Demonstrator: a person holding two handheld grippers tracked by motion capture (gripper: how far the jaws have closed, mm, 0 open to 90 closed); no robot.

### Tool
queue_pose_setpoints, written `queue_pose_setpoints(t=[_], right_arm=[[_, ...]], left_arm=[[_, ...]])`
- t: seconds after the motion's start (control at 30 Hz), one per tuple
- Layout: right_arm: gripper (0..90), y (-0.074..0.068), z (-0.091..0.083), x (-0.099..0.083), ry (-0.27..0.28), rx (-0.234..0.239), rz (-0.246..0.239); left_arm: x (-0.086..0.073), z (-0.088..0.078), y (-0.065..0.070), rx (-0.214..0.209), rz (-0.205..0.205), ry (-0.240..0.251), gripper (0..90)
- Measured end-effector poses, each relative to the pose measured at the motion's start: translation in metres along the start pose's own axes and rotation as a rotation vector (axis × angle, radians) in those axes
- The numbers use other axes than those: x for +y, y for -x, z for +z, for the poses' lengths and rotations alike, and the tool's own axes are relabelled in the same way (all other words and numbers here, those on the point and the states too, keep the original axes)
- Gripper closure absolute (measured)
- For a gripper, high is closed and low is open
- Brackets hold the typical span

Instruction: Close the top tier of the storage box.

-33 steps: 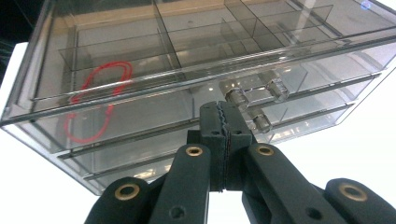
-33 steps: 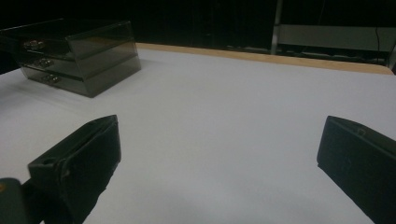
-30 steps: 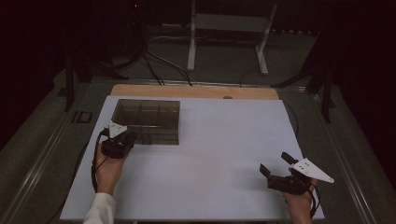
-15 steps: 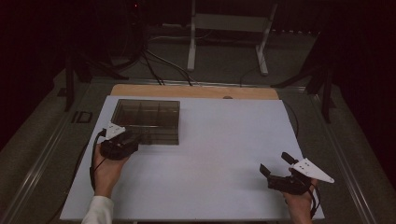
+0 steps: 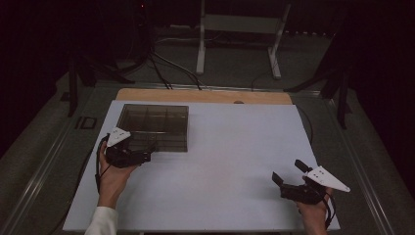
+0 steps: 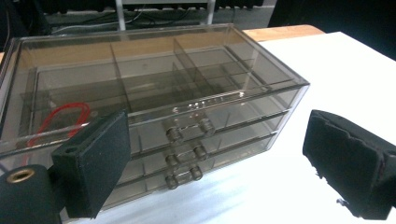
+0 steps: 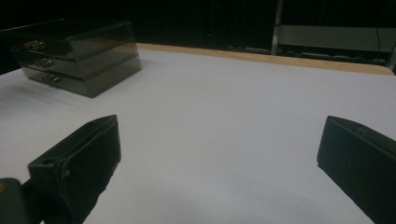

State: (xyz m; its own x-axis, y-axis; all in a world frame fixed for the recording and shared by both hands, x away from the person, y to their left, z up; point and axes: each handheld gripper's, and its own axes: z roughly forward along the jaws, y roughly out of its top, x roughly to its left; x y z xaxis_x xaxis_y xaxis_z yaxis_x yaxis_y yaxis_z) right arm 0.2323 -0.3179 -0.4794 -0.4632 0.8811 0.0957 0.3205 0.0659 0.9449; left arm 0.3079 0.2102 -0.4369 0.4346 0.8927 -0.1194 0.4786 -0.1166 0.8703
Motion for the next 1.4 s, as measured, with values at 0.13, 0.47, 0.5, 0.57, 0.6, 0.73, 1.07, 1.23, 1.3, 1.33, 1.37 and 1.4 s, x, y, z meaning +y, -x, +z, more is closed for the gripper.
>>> queue_pose_setpoints(t=[0.13,0.47,0.5,0.57,0.6,0.73,1.07,1.23,1.3,1.33,1.37,1.4], right_arm=[[0.0,0.0,0.0,0.0,0.001,-0.001,0.001],[0.0,0.0,0.0,0.0,0.0,0.001,0.0],[0.0,0.0,0.0,0.0,0.0,0.001,0.001],[0.0,0.0,0.0,0.0,0.001,0.001,0.001],[0.0,0.0,0.0,0.0,0.001,0.001,0.001],[0.0,0.0,0.0,0.0,0.002,0.002,0.001],[0.0,0.0,0.0,0.0,0.002,0.003,0.001],[0.0,0.0,0.0,0.0,0.002,0.003,0.001],[0.0,0.0,0.0,0.0,0.001,0.004,0.0],[0.0,0.0,0.0,0.0,0.001,0.004,0.0],[0.0,0.0,0.0,0.0,0.001,0.004,0.001],[0.0,0.0,0.0,0.0,0.001,0.005,0.002]], left_arm=[[0.004,-0.003,0.003,-0.007,0.005,0.015,2.1],[0.007,-0.009,0.01,-0.015,0.068,0.038,0.9],[0.007,-0.01,0.011,-0.019,0.075,0.042,0.9],[0.007,-0.012,0.012,-0.024,0.091,0.06,0.9],[0.007,-0.013,0.013,-0.025,0.099,0.069,0.9],[0.006,-0.018,0.016,-0.041,0.119,0.095,0.9],[0.0,-0.027,0.017,-0.058,0.144,0.123,0.9],[-0.005,-0.031,0.017,-0.064,0.15,0.126,0.9],[-0.007,-0.032,0.017,-0.065,0.156,0.125,0.9],[-0.007,-0.032,0.017,-0.065,0.156,0.125,0.9],[-0.009,-0.034,0.017,-0.063,0.16,0.126,0.9],[-0.01,-0.035,0.017,-0.059,0.162,0.13,0.9]])
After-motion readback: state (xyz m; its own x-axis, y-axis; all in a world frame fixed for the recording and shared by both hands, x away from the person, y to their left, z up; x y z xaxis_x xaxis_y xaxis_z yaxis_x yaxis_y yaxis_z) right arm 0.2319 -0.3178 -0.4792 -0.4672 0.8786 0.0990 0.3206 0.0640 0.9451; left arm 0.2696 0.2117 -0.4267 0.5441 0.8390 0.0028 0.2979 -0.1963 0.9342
